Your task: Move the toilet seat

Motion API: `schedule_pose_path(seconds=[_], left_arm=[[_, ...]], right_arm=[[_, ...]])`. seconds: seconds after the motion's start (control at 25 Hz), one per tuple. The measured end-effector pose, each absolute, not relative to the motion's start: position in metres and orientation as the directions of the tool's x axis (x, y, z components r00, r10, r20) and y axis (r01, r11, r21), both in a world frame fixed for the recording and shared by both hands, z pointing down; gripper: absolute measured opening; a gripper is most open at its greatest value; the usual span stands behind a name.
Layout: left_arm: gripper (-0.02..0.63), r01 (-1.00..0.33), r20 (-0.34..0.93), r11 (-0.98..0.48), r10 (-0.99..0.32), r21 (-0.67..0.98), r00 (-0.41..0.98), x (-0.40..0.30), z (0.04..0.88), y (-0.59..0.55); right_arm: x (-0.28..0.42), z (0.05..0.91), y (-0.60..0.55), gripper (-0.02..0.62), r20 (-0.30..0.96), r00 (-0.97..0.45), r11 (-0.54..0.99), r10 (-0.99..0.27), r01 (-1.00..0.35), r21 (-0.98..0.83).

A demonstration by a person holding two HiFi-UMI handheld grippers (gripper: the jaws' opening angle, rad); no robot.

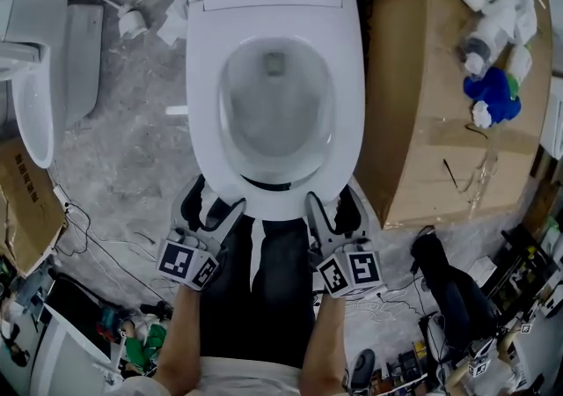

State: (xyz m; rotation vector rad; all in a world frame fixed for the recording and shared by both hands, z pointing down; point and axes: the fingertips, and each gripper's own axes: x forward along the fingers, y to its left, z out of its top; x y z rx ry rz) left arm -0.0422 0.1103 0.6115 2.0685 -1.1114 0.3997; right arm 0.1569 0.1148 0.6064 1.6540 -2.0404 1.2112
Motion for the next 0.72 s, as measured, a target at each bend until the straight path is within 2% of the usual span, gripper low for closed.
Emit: schedule_pose_path(seconds=[0.64, 0.72], left_arm=[[0.318, -0.836, 0.493, -0.404, -0.677, 0.372, 0.547, -0.044, 0.548, 0.086], [0.281, -0.826, 0.473, -0.438, -0.678, 0.355, 0.563, -0.039, 0.537, 0.084]], right_arm=[[0.162, 0.558, 0.091, 0.310, 0.522, -0.286, -0.033, -0.803, -0.855, -0.518], [0.162, 0.553, 0.089, 0.310, 0.515, -0.283, -0.034, -0.809, -0.853, -0.521]])
